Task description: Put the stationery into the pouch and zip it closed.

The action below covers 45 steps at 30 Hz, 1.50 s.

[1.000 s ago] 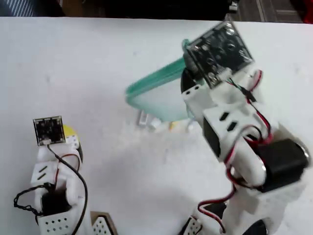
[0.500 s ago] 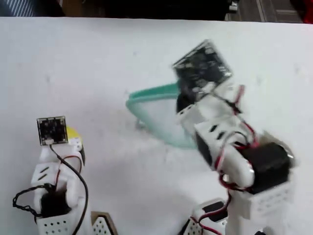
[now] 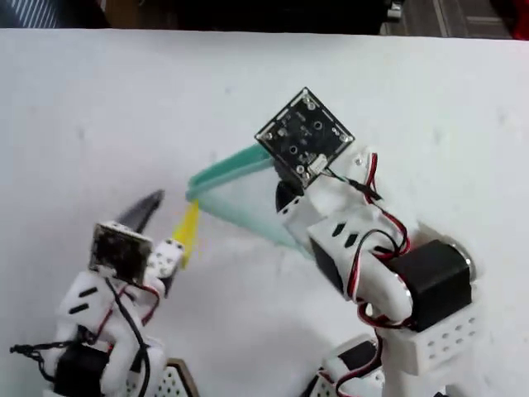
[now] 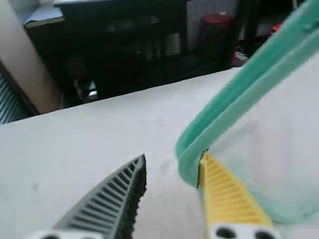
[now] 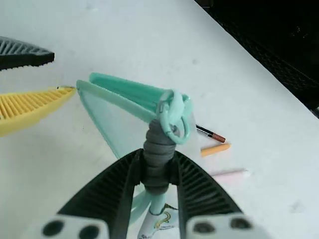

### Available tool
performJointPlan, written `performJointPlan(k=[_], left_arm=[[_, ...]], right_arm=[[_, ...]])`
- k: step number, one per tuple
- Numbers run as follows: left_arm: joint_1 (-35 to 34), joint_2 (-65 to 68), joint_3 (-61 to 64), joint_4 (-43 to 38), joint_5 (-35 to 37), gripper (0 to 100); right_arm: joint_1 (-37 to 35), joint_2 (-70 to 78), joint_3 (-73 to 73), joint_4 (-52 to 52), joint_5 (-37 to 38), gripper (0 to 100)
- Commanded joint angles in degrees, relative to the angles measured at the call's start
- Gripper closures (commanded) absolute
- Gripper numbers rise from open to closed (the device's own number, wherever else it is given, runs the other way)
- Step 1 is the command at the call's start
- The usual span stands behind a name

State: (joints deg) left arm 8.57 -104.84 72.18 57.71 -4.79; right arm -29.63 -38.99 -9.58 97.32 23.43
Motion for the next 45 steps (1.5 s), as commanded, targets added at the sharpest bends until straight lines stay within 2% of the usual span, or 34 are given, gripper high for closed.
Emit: performJointPlan(k=[1,8,13,20,27,34,37,40,45], left_arm=[[9.71,0.84,-1.76,-0.18,1.23,82],[11.47,0.92,6.77,-16.18,5.71,82],[11.03,9.54,3.87,-24.35,5.45,85],[13.05,33.01,-4.40,-25.67,6.95,85],[17.80,36.70,-11.25,-29.80,7.12,86],[18.15,36.26,-11.78,-25.32,7.30,86],[17.01,33.45,-11.78,-18.90,10.02,85],[13.32,25.98,-11.87,-11.69,9.93,85],[5.67,8.57,-11.52,0.35,5.27,79]], right_arm=[[-0.22,-4.18,-0.18,1.19,0.09,98.2],[-0.66,-14.02,1.93,1.27,0.18,98.2],[-9.10,-18.15,10.29,1.27,0.18,98.2],[-12.97,-19.38,12.66,1.01,0.62,98.2],[-19.12,-15.52,12.31,0.04,0.62,98.2],[-19.12,-17.89,2.81,-0.04,0.62,98.2],[-17.54,-17.45,2.90,-0.04,0.62,98.2],[-15.16,-17.01,5.36,-0.48,0.62,98.2],[-13.85,-17.36,13.01,-3.56,0.62,98.2]])
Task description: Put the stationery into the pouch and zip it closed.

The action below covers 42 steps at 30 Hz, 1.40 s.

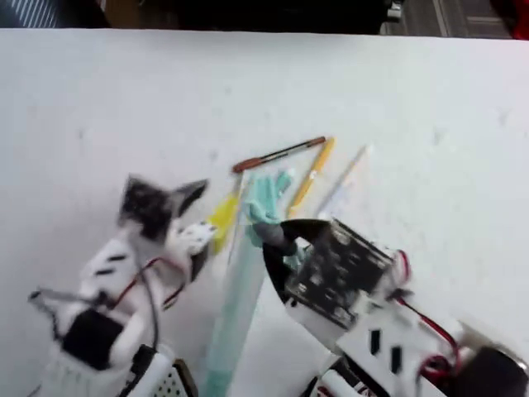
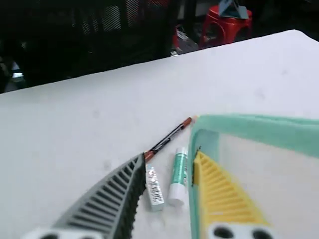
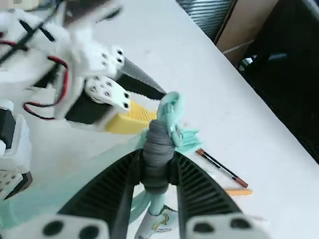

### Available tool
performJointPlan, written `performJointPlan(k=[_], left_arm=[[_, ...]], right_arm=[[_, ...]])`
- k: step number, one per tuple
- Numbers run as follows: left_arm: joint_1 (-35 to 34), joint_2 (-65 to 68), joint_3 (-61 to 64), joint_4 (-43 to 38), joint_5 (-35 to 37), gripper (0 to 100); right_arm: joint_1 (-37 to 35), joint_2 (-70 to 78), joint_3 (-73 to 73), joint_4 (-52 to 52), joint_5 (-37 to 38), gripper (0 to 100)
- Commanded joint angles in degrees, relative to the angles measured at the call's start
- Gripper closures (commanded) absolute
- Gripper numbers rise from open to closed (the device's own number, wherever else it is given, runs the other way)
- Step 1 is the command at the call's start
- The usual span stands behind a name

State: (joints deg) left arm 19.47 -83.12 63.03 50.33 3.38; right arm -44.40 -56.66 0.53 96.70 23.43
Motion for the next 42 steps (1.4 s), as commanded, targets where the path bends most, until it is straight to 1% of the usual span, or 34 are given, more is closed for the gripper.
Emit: performJointPlan(k=[1,3,4,7,11,14,20,22,24,25,27,28,30,33,37,42], left_arm=[[-6.29,-16.40,-2.37,10.02,-3.96,79],[-7.34,-22.29,-2.90,14.68,-5.54,79],[-7.52,-23.16,-4.04,16.97,-5.98,79],[-7.52,-20.97,-6.95,22.07,-6.33,79],[-7.08,-20.88,-9.32,21.80,-6.24,78],[-6.99,-20.88,-11.25,21.63,-5.89,76],[-6.90,-20.88,-17.23,21.89,-5.89,76],[-4.44,-20.88,-19.25,21.98,-5.89,75],[2.07,-20.62,-19.43,22.51,-5.89,74],[6.37,-20.53,-19.08,22.95,-5.89,74],[13.23,-19.56,-15.38,21.80,-6.24,74],[14.20,-18.68,-13.45,20.75,-6.24,74],[13.14,-16.40,-10.37,18.37,-6.07,74],[11.82,-12.88,-8.62,16.18,-5.98,74],[11.30,-8.66,-6.24,12.13,-5.89,74],[11.30,-7.16,-2.73,9.05,-5.89,74]], right_arm=[[0.92,0.31,4.75,-4.18,0.62,98.2],[0.92,0.31,8.35,-6.73,0.62,98.2],[0.92,0.31,10.20,-8.31,0.62,98.2],[0.92,0.31,14.42,-12.44,0.62,98.2],[0.92,0.75,17.85,-16.40,0.62,98.2],[0.92,0.75,19.60,-19.38,0.62,98.2],[0.75,0.75,20.66,-24.13,0.62,98.2],[0.75,0.40,20.22,-25.27,0.62,98.2],[0.75,0.84,18.55,-25.54,0.62,98.2],[0.75,0.84,17.58,-25.54,0.62,98.2],[0.75,0.84,15.21,-25.27,0.62,98.2],[0.84,0.84,13.98,-25.01,0.62,98.2],[0.84,0.84,10.99,-22.64,1.32,98.3],[0.57,0.84,8.35,-17.80,4.40,98.3],[0.31,0.84,7.91,-14.29,5.01,98.3],[-4.79,0.31,7.82,-11.82,5.01,98.3]])
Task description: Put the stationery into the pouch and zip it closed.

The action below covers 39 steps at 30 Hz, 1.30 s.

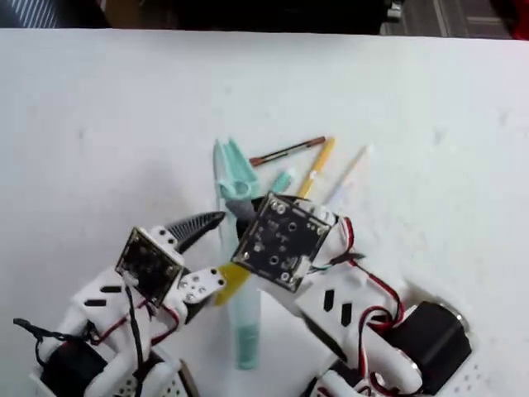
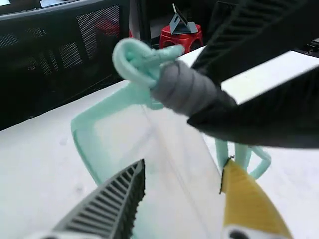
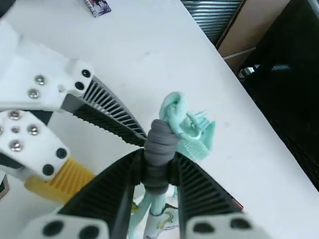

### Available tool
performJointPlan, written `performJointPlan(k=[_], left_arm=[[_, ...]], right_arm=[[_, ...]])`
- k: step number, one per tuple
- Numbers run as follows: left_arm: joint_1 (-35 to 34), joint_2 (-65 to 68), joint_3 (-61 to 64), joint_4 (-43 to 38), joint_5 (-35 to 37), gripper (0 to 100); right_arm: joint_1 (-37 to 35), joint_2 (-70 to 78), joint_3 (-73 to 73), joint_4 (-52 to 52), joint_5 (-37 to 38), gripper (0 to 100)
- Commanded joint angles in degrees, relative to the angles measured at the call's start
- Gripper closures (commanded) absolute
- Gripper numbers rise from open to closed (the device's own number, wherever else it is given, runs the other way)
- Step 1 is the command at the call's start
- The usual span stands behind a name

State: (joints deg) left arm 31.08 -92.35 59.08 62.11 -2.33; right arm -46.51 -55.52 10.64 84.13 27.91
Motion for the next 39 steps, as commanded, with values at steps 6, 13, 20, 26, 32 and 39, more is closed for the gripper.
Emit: performJointPlan(k=[6,13,20,26,32,39], left_arm=[[-5.49,1.98,-0.35,2.29,-0.70,75],[-13.32,1.98,-4.13,8.35,-8.53,76],[-19.12,1.98,-8.88,11.69,-10.02,76],[-16.84,1.98,-4.75,8.44,-9.49,76],[-11.47,1.54,-3.16,6.95,-4.22,76],[-7.96,-11.82,-2.73,8.53,-3.96,76]], right_arm=[[-0.75,-0.92,-6.51,3.03,0.53,98.2],[-0.66,-0.40,-14.51,5.85,0.53,98.2],[-0.92,-0.40,-14.68,5.85,0.09,98.2],[-1.01,1.54,-13.98,6.20,0.09,98.2],[-1.01,3.47,-14.33,6.64,0.09,98.2],[-0.75,4.00,-13.98,6.46,0.09,98.2]])
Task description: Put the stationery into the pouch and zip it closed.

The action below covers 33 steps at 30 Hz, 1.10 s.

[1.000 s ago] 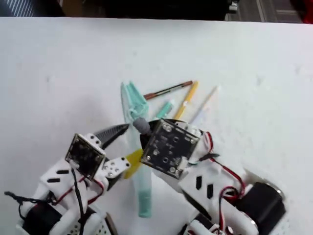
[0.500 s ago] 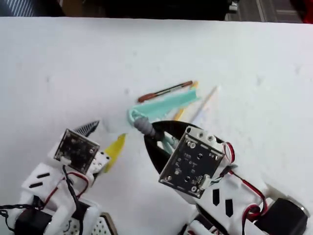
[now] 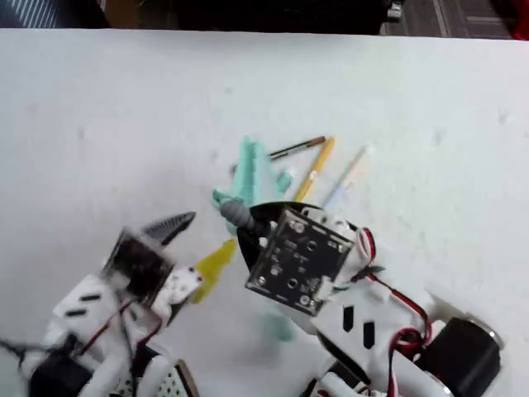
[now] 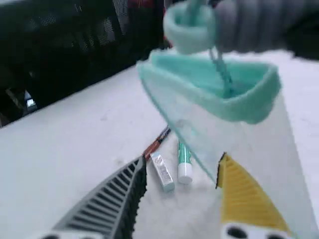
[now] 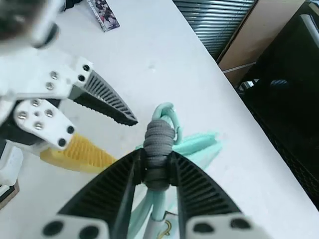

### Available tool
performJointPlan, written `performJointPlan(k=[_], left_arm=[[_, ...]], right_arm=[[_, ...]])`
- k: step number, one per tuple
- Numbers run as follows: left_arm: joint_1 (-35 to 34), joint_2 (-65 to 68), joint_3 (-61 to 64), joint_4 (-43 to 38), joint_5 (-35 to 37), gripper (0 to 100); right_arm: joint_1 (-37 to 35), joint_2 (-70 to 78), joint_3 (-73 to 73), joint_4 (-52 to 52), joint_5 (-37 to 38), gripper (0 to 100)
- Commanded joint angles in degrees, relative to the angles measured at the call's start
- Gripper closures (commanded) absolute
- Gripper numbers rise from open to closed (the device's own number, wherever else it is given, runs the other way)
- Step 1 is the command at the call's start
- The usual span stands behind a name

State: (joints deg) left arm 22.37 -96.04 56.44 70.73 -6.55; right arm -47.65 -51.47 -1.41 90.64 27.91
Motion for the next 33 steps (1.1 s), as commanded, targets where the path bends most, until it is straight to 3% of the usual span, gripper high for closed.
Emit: performJointPlan(k=[1,6,8,15,19,27,33], left_arm=[[-0.48,-9.71,-0.62,0.18,0.26,76],[-11.03,-8.48,-4.04,0.79,0.26,76],[-12.18,-8.48,-6.51,2.55,0.62,76],[-0.75,-8.48,-18.37,10.55,0.88,76],[4.26,-8.31,-15.74,10.73,3.34,75],[-2.24,-8.48,-2.20,4.13,-1.05,75],[0.48,-8.48,-5.45,5.45,-0.88,74]], right_arm=[[0.40,-0.04,-1.93,-0.22,0.09,98.2],[0.48,0.04,-1.85,-1.10,0.09,98.2],[0.48,0.13,-1.85,-1.10,0.00,98.2],[0.48,6.64,-2.37,-5.93,0.00,98.2],[0.31,8.48,-2.46,-6.99,0.00,98.2],[0.40,5.76,-10.99,-0.31,0.00,98.2],[0.22,5.93,-11.25,0.57,0.00,98.2]])
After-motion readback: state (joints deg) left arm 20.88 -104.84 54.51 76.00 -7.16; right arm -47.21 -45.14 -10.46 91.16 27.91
